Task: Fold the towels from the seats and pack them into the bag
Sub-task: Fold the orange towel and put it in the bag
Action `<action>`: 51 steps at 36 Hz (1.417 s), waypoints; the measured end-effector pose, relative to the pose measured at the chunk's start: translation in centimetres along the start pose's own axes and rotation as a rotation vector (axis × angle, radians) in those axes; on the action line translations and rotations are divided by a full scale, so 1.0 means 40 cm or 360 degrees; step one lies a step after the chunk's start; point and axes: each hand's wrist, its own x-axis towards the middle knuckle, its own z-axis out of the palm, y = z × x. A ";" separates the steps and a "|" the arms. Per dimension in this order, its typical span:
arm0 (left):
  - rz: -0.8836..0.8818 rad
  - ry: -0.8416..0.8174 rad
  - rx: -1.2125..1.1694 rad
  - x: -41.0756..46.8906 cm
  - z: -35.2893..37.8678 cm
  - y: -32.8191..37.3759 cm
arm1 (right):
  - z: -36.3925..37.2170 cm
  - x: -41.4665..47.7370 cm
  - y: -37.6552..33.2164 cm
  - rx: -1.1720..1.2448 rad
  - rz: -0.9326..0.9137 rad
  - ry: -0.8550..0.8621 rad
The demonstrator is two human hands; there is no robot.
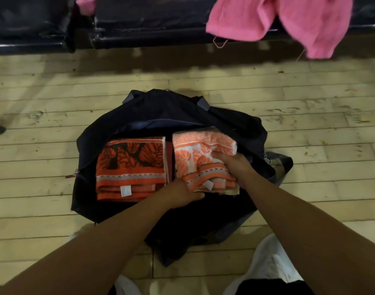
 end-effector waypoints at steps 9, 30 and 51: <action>-0.0249 -0.0478 0.0987 -0.030 0.044 0.007 | 0.011 0.023 0.008 0.0082 0.0020 -0.0091; 0.0370 -0.0851 0.0970 -0.156 -0.042 0.162 | 0.014 -0.035 0.078 -0.0084 -0.0010 -0.0048; 0.0232 0.0146 0.1118 0.050 -0.085 0.019 | 0.003 0.002 -0.058 -0.1189 -0.0326 0.0103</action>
